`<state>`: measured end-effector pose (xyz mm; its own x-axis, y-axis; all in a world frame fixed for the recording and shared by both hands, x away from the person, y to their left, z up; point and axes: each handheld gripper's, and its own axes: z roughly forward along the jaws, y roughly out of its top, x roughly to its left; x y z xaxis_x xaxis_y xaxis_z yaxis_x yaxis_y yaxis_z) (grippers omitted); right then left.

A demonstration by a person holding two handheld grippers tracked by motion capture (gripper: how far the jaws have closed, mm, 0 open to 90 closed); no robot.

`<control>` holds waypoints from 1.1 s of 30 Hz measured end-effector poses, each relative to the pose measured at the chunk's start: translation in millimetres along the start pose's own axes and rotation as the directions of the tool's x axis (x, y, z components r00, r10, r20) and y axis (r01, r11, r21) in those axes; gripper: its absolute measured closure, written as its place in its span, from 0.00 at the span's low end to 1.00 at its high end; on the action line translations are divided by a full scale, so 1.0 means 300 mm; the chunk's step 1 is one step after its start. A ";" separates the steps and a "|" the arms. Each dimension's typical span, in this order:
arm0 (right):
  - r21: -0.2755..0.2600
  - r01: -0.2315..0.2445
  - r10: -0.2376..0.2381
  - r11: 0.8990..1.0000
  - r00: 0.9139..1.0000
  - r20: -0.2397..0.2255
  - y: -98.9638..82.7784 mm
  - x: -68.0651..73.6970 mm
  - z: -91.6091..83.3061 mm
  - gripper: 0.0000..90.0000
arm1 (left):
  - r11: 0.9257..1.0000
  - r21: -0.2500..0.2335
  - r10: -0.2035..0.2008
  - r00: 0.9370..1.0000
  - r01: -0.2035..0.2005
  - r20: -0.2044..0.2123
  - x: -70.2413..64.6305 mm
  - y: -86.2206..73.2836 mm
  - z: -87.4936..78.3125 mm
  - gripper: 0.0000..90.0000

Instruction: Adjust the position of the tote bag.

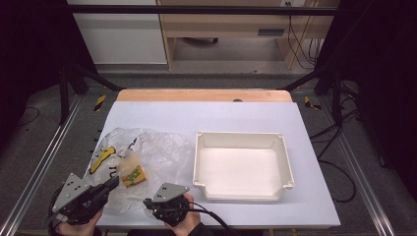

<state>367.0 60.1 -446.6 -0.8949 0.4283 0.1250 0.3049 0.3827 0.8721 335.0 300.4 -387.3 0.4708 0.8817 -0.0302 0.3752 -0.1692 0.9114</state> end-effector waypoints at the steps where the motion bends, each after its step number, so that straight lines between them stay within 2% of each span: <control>1: -0.003 -0.005 0.005 1.000 1.000 -0.004 0.002 0.000 0.003 0.99 | 1.000 -0.001 -0.003 1.000 0.003 -0.004 0.005 -0.006 -0.004 0.99; 7: 0.009 0.015 -0.015 1.000 1.000 -0.007 0.016 0.020 0.035 0.98 | 1.000 -0.010 -0.022 0.999 0.022 -0.042 0.033 -0.030 -0.013 0.99; 10: 0.017 0.019 -0.018 1.000 1.000 -0.006 0.024 0.024 0.057 0.96 | 0.999 0.014 -0.033 0.997 0.034 -0.069 0.063 -0.055 0.001 0.99; 15: 0.033 0.014 -0.014 0.999 1.000 -0.010 0.020 0.023 0.085 0.94 | 0.998 0.040 -0.037 0.995 0.041 -0.091 0.082 -0.077 0.017 0.99; 20: 0.047 0.021 -0.020 0.999 1.000 -0.022 0.009 0.030 0.107 0.84 | 0.998 0.046 -0.040 0.994 0.045 -0.101 0.092 -0.090 0.020 0.99; 21: 0.031 0.020 -0.019 0.999 0.999 -0.026 0.011 0.030 0.098 0.76 | 0.998 0.042 -0.043 0.994 0.048 -0.099 0.094 -0.092 0.019 0.99; 23: 0.021 0.014 -0.014 1.000 0.999 -0.031 0.015 0.028 0.089 0.74 | 0.998 0.041 -0.044 0.994 0.048 -0.100 0.095 -0.092 0.017 0.99; 24: -0.008 0.009 -0.009 1.000 0.999 -0.036 0.023 0.024 0.061 0.67 | 0.998 0.042 -0.043 0.994 0.047 -0.100 0.096 -0.093 0.017 0.99; 25: -0.008 0.009 -0.009 1.000 0.999 -0.036 0.023 0.024 0.061 0.67 | 0.998 0.042 -0.041 0.994 0.045 -0.103 0.097 -0.094 0.016 0.99; 27: -0.033 0.000 -0.001 0.999 0.999 -0.037 0.033 0.017 0.025 0.63 | 0.998 0.043 -0.047 0.993 0.052 -0.110 0.102 -0.096 0.015 0.99; 28: -0.065 -0.009 0.006 0.998 0.999 -0.035 0.042 0.007 -0.012 0.62 | 0.997 0.042 -0.054 0.992 0.059 -0.113 0.108 -0.099 0.012 0.99; 31: -0.092 -0.012 0.009 0.996 1.000 -0.024 0.049 -0.004 -0.045 0.66 | 0.997 0.039 -0.060 0.992 0.064 -0.110 0.112 -0.102 0.008 0.99; 32: -0.094 -0.010 0.009 0.995 1.000 -0.006 0.049 -0.019 -0.063 0.75 | 0.997 0.037 -0.058 0.992 0.063 -0.113 0.114 -0.103 0.002 0.99; 33: -0.080 -0.014 0.015 0.997 1.000 0.008 0.044 -0.028 -0.063 0.80 | 0.997 0.037 -0.058 0.992 0.063 -0.113 0.114 -0.103 0.002 0.99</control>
<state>372.3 46.0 -427.2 -0.8877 0.4404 0.1341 0.2904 0.3096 0.9054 339.9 335.5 -416.6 0.3549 0.9342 -0.0366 0.4331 -0.1296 0.8920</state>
